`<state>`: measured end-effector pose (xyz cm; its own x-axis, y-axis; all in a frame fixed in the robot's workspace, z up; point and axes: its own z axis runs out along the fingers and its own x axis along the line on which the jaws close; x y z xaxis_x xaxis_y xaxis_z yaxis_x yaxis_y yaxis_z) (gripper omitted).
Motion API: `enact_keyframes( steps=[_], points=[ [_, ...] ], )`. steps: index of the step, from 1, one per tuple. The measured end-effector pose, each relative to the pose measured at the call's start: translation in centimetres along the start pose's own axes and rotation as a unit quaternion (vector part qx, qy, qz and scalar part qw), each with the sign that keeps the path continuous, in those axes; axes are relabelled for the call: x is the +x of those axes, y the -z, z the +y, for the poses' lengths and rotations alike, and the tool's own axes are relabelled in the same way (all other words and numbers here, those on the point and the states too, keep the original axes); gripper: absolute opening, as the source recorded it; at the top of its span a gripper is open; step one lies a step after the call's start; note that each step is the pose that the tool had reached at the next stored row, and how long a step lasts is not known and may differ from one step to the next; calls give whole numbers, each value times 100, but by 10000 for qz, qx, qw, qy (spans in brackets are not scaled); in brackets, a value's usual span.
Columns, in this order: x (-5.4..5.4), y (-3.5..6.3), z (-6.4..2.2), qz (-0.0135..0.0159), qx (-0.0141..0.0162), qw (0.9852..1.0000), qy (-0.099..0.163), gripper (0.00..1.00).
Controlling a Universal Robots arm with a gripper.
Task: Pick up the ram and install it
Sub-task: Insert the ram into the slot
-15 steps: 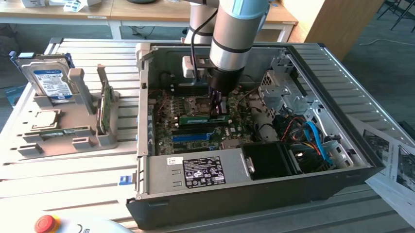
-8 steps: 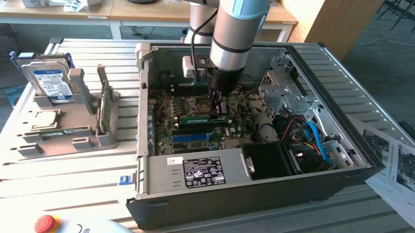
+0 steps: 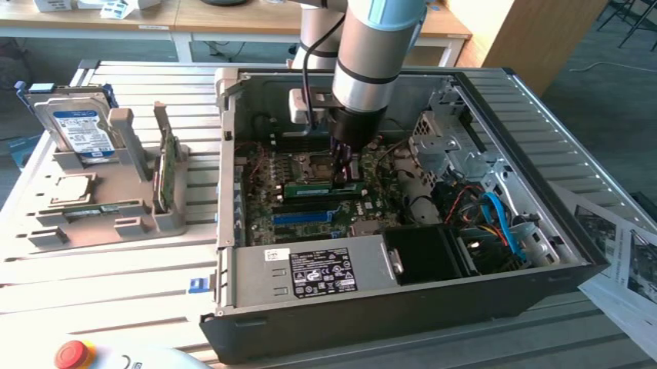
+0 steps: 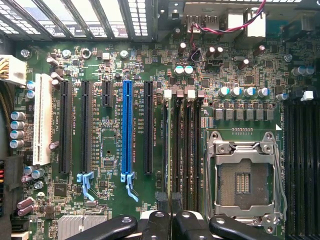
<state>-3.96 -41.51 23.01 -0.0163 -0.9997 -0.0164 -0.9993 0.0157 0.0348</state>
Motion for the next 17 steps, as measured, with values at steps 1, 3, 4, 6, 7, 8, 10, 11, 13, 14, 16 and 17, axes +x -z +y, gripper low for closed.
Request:
enact_keyframes(
  steps=[1,3,4,6,7,8,10,11,13,14,16,17],
  points=[
    [0,-2,0,0,0,10000,0,12],
    [0,-8,-1,-2,3,10000,0,12],
    [0,-9,-1,-2,3,10000,0,12],
    [0,-13,0,-1,4,10000,0,12],
    [0,-14,0,-1,4,10000,0,12],
    [0,-14,0,-1,4,10000,0,12],
    [0,-15,0,-1,4,10000,0,12],
    [0,-15,0,-1,4,10000,0,12],
    [0,-17,0,-1,4,10000,0,12],
    [0,-19,0,-1,5,10000,0,12],
    [0,-23,0,-1,7,10000,0,12],
    [0,-26,0,-1,9,10000,0,12]
  ],
)
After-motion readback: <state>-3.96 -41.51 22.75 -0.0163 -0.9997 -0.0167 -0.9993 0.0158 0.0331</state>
